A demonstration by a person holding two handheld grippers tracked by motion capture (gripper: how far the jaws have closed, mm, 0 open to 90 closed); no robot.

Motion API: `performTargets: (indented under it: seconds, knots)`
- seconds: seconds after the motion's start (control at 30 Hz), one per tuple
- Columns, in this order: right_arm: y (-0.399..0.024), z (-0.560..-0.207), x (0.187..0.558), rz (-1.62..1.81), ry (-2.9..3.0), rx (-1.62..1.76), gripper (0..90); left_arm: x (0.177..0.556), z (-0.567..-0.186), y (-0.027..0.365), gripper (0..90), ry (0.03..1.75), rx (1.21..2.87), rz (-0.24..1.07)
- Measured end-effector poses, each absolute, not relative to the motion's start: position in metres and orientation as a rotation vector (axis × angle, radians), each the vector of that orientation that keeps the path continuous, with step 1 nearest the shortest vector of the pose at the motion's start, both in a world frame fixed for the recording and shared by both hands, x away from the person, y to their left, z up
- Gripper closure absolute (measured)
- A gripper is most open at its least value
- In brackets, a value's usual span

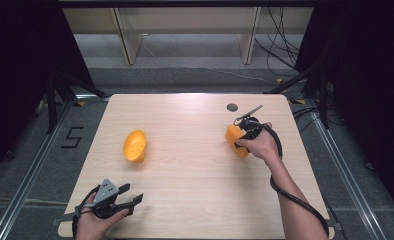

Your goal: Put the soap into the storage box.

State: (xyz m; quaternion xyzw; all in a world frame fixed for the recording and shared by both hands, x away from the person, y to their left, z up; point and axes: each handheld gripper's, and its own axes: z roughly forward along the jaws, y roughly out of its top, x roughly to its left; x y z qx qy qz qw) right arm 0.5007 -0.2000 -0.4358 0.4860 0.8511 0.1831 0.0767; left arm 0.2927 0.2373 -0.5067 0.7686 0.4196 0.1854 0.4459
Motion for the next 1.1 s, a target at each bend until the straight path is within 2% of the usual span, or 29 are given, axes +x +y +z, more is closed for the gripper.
performTargets:
  seconds: [0.27,0.63,0.77,0.87,0.93,1.0,1.03,1.07,1.1]
  knots:
    - [-0.187,-0.417,0.459,0.573,2.886,0.919,61.7,0.292,-0.507,0.236,36.0,1.042,1.906,0.457]
    - [-0.164,-0.402,0.418,0.683,2.993,0.561,61.7,0.292,-0.505,0.231,35.7,0.995,1.885,0.430]
    - [-0.154,-0.397,0.405,0.706,3.033,0.383,61.6,0.295,-0.498,0.219,32.9,0.831,1.854,0.412]
    - [-0.147,-0.397,0.398,0.685,3.036,0.301,61.6,0.296,-0.493,0.213,31.8,0.771,1.857,0.383]
    - [-0.137,-0.399,0.386,0.656,3.061,0.163,61.6,0.298,-0.487,0.203,31.3,0.638,1.877,0.338]
    - [-0.131,-0.400,0.379,0.644,3.077,0.105,61.6,0.296,-0.486,0.199,31.8,0.628,1.870,0.305]
    - [-0.128,-0.400,0.377,0.633,3.082,0.056,61.6,0.296,-0.483,0.191,32.4,0.556,1.903,0.244]
    - [-0.128,-0.400,0.377,0.633,3.082,0.056,61.6,0.296,-0.483,0.191,32.4,0.556,1.903,0.244]
    - [-0.122,-0.401,0.370,0.618,3.095,0.032,61.6,0.296,-0.481,0.182,32.1,0.486,1.938,0.225]
